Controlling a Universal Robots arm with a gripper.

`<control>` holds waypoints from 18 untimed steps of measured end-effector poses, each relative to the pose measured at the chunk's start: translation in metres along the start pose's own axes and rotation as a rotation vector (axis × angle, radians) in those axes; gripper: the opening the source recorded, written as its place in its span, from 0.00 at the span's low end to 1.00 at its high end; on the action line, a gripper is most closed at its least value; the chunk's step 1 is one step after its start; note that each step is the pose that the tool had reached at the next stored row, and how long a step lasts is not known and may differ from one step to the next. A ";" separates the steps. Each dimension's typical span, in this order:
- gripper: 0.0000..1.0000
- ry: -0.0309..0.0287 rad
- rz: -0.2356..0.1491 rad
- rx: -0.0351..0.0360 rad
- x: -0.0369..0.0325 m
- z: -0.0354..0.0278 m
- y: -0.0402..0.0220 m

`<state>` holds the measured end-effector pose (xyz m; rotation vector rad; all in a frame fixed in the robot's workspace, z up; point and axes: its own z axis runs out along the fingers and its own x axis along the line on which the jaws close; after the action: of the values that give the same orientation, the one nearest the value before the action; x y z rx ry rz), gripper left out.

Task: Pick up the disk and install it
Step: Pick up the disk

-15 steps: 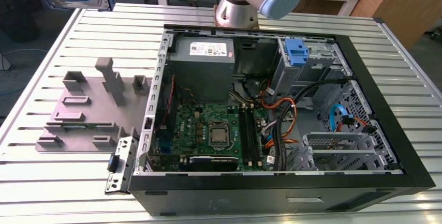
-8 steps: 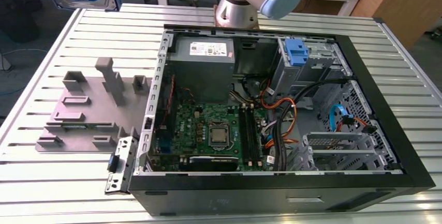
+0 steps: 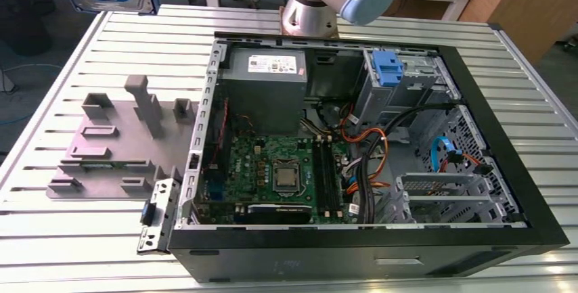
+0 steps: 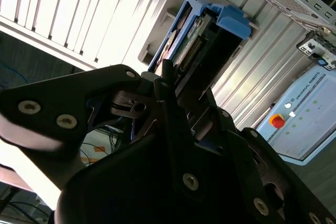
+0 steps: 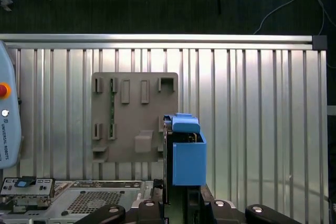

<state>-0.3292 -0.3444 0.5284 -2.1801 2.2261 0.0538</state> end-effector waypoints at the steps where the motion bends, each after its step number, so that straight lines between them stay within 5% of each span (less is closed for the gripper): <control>1: 0.35 0.0000 0.000 0.0000 0.0000 0.0000 -0.0001; 18: 0.35 0.0000 0.000 0.0000 -0.0013 0.0001 -0.0240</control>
<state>-0.3052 -0.3436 0.5282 -2.1801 2.2261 0.0539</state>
